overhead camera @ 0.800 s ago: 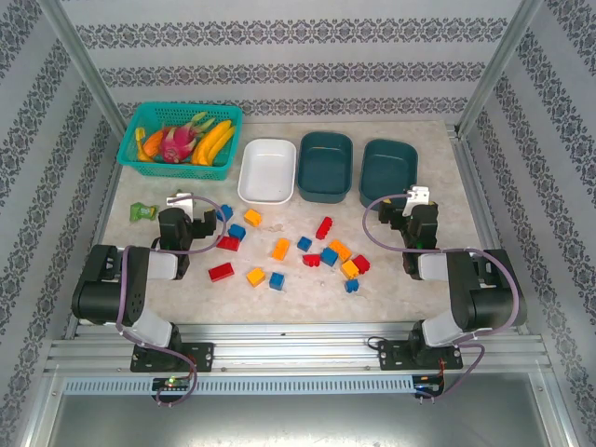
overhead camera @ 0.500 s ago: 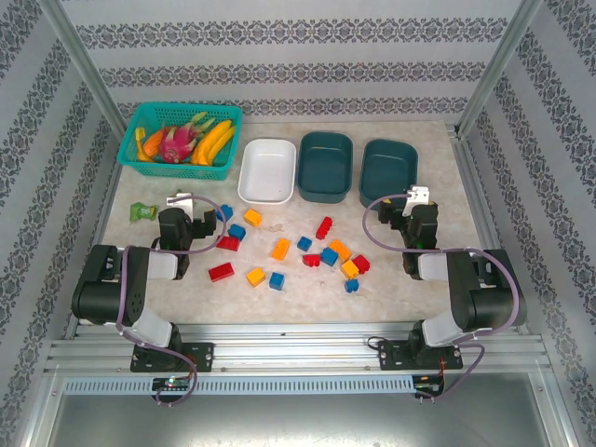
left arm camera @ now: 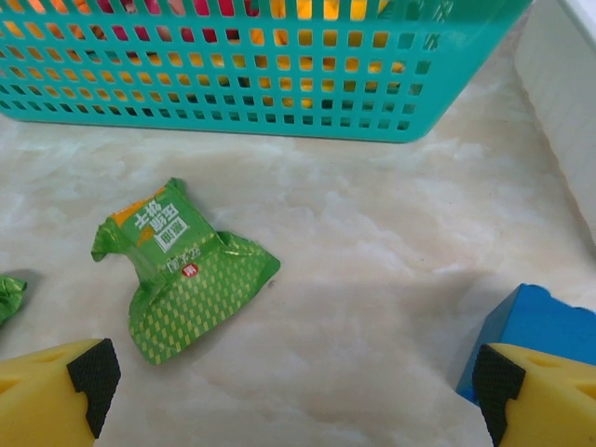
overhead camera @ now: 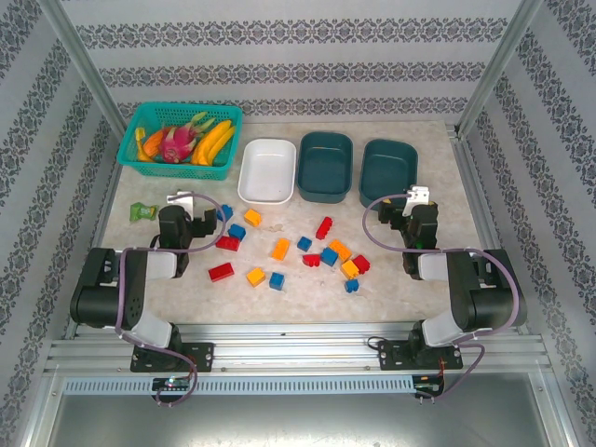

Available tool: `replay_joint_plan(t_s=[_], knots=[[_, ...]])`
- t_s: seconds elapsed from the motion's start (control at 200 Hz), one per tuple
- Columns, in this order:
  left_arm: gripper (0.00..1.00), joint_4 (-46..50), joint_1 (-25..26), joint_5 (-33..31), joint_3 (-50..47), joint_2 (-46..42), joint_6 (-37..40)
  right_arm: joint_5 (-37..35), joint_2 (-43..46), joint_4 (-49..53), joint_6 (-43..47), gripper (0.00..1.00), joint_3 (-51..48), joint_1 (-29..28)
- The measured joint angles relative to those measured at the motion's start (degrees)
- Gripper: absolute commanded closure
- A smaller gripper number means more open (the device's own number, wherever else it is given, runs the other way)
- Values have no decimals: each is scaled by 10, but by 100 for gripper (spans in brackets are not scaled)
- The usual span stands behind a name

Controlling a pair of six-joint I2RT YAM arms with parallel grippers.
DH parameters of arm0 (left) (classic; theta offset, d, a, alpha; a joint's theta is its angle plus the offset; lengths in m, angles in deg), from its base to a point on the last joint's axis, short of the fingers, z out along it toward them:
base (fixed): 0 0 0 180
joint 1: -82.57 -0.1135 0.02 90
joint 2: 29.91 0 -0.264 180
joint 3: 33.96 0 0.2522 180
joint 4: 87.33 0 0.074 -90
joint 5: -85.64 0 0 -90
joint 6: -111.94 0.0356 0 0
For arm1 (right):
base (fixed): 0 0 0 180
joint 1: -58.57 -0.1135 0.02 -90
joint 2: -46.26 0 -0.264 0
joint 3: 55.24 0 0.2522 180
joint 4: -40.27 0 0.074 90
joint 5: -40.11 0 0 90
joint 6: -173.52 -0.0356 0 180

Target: Sort the legos into containers by color

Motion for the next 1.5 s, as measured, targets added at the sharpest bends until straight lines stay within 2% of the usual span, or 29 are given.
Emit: replay_joint_plan(t_s=[0.105,0.26,0.365,0.445,0.485,0.55,0.605,0.674,0.749,0.819,0.949,1.079,1.124,1.309,1.504], knots=[[0,36,11,-17,5,-60,4,-14,41,40,0,2,0,-4],[0,112,49,-64,16,-193,2,-63,172,127,11,2,11,-38],[0,184,92,-101,49,-277,1,-112,260,226,18,2,71,-75],[0,232,133,-125,87,-327,4,-151,311,307,21,2,158,-110],[0,250,153,-132,108,-346,9,-167,325,357,-1,2,217,-125],[0,276,179,-148,144,-368,-4,-174,334,464,-89,2,329,-134],[0,354,186,-176,197,-379,-71,-174,343,535,-161,2,395,-122],[0,469,185,-210,280,-379,-151,-160,367,594,-225,2,415,-98],[0,546,180,-213,339,-380,-206,-137,379,670,-276,2,417,-80],[0,609,176,-195,371,-376,-239,-123,358,758,-311,2,438,-85],[0,709,174,-131,411,-341,-270,-104,291,909,-367,2,494,-129],[0,774,175,-45,414,-296,-282,-82,269,1026,-443,2,496,-174],[0,788,178,-17,412,-284,-285,-68,269,1050,-474,6,484,-184],[0,794,219,72,368,-276,-295,-1,269,1070,-582,18,377,-203],[1,777,285,114,322,-276,-303,53,223,1034,-641,20,311,-203]])
